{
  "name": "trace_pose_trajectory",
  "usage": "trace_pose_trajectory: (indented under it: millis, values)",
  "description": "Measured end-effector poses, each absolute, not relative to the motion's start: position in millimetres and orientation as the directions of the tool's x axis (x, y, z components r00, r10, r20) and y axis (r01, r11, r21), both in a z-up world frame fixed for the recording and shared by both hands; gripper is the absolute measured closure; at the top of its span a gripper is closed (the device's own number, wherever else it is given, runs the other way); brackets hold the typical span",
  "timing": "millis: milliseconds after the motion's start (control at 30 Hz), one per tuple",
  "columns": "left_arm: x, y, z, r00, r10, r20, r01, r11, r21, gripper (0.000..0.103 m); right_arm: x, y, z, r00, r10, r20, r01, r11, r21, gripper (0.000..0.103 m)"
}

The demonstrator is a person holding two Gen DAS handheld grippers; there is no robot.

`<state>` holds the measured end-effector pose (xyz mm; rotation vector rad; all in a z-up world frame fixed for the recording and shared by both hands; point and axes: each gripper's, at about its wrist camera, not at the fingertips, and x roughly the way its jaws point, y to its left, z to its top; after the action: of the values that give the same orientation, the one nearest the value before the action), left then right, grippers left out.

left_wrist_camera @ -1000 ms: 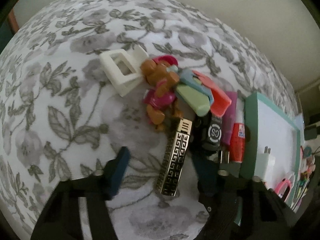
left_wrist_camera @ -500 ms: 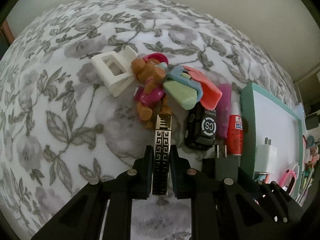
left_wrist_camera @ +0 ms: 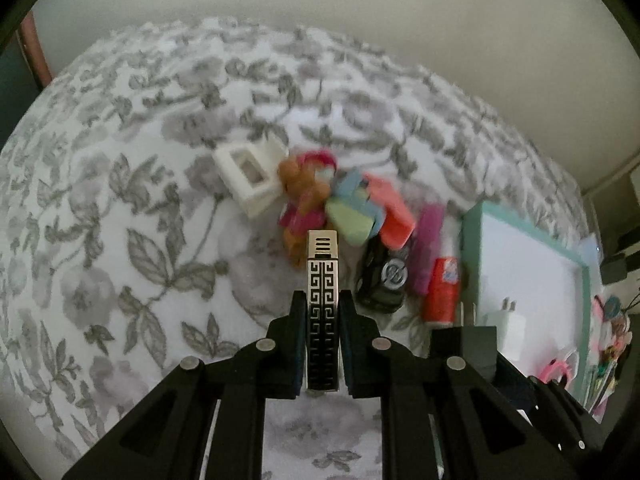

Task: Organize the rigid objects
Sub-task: 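Grasp the black charger with the right tool while the left tool grasps the harmonica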

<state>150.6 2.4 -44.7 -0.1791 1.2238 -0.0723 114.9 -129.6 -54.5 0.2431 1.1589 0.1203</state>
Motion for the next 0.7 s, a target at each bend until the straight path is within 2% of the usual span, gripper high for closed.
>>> trace_pose_trajectory:
  millis: [400,700]
  values:
    - [145,-23,18,0.488,-0.162,-0.858,-0.001,0.983,-0.186,0.087,102,-165,2,0.518,0.218,-0.827,0.046,0.958,0.282,0.057]
    - [136,-67,27,0.492,-0.231,-0.84,0.096,0.973,-0.211,0.087,92,-208,-3,0.511,0.173,-0.842,0.138,0.95,0.279,0.057]
